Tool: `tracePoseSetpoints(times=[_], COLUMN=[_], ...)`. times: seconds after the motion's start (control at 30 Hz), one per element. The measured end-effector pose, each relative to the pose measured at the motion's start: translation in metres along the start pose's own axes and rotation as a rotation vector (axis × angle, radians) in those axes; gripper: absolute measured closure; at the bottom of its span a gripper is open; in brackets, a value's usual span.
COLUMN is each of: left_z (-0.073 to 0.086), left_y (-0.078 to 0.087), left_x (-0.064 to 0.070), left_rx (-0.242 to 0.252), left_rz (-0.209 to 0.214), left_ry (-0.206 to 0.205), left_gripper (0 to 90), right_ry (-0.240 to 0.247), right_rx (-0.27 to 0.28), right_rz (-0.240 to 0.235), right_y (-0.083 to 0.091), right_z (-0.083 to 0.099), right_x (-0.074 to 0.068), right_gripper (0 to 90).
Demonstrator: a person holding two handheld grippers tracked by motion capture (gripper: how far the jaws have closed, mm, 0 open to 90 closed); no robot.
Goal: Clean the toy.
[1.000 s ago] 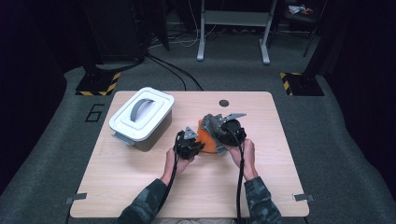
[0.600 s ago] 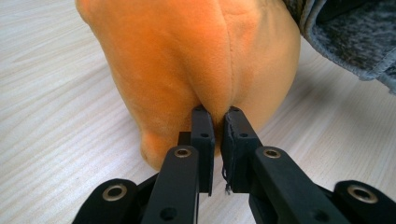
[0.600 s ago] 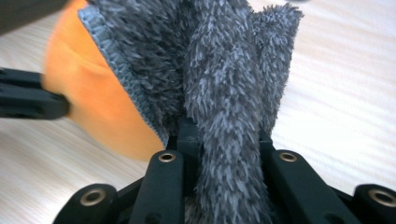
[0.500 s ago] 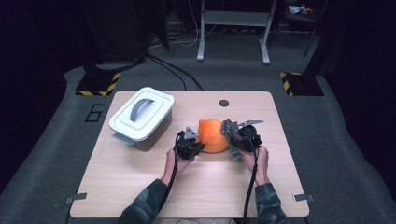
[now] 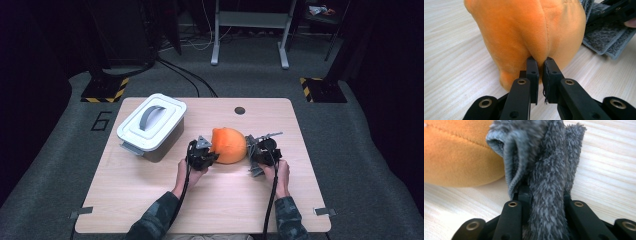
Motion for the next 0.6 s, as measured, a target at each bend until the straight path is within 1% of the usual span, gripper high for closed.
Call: tracePoseSetpoints(times=[0.1, 0.13, 0.17, 0.2, 0.27, 0.33, 0.37, 0.4, 0.43, 0.47, 0.5, 0.53, 0.57, 0.6], left_z=[0.001, 0.001, 0.001, 0.001, 0.001, 0.001, 0.001, 0.001, 0.001, 0.0, 0.0, -0.001, -0.001, -0.001], left_y=[0.001, 0.001, 0.001, 0.001, 0.001, 0.001, 0.001, 0.001, 0.001, 0.001, 0.002, 0.002, 0.002, 0.004], left_x=[-0.001, -0.001, -0.002, -0.001, -0.001, -0.002, -0.002, -0.002, -0.002, -0.002, -0.003, -0.003, -0.003, -0.004], left_rx=[-0.002, -0.002, -0.003, -0.001, 0.002, -0.002, 0.001, 0.004, 0.005, 0.011, 0.009, 0.017, 0.019, 0.023], left_rz=[0.002, 0.002, 0.003, 0.005, 0.004, 0.001, 0.002, 0.001, 0.001, 0.001, 0.002, 0.006, 0.015, 0.008], left_ry=[0.01, 0.012, 0.008, 0.009, 0.012, 0.004, 0.008, 0.01, 0.011, 0.012, 0.009, 0.019, 0.028, 0.025], left_gripper=[83.8, 83.8, 83.7, 83.7, 83.7, 83.4, 83.4, 83.3, 83.0, 82.6, 81.9, 80.5, 78.3, 74.6], right_ry=[0.011, 0.022, 0.045, 0.045, 0.063, 0.092, 0.111, 0.117, 0.125, 0.144, 0.152, 0.153, 0.145, 0.128], right_rx=[0.032, 0.059, 0.098, 0.098, 0.146, 0.188, 0.193, 0.181, 0.17, 0.149, 0.137, 0.124, 0.12, 0.123], right_rz=[0.016, 0.021, 0.026, 0.026, 0.021, -0.002, -0.013, -0.018, -0.022, -0.016, -0.012, -0.007, -0.007, -0.011], right_y=[0.013, 0.021, 0.033, 0.033, 0.047, 0.056, 0.058, 0.058, 0.055, 0.05, 0.044, 0.038, 0.035, 0.034], right_z=[-0.003, -0.005, -0.01, -0.01, -0.017, -0.025, -0.028, -0.03, -0.031, -0.033, -0.034, -0.034, -0.034, -0.034], right_x=[-0.002, -0.004, -0.009, -0.009, -0.019, -0.032, -0.038, -0.044, -0.049, -0.051, -0.052, -0.052, -0.051, -0.05], right_gripper=[73.5, 73.5, 73.5, 73.5, 73.5, 73.5, 73.6, 73.6, 73.6, 73.7, 73.8, 73.8, 73.9, 73.9])
Point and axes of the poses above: each handheld gripper's, and its own axes: y roughly backward along the jaws, z roughly out of its underside, x roughly to its right, the point moved 7 cm from there along -y, roughly forward along the jaws, and after that the axes turned 3 degrees about -y, right-handed, at the moved point
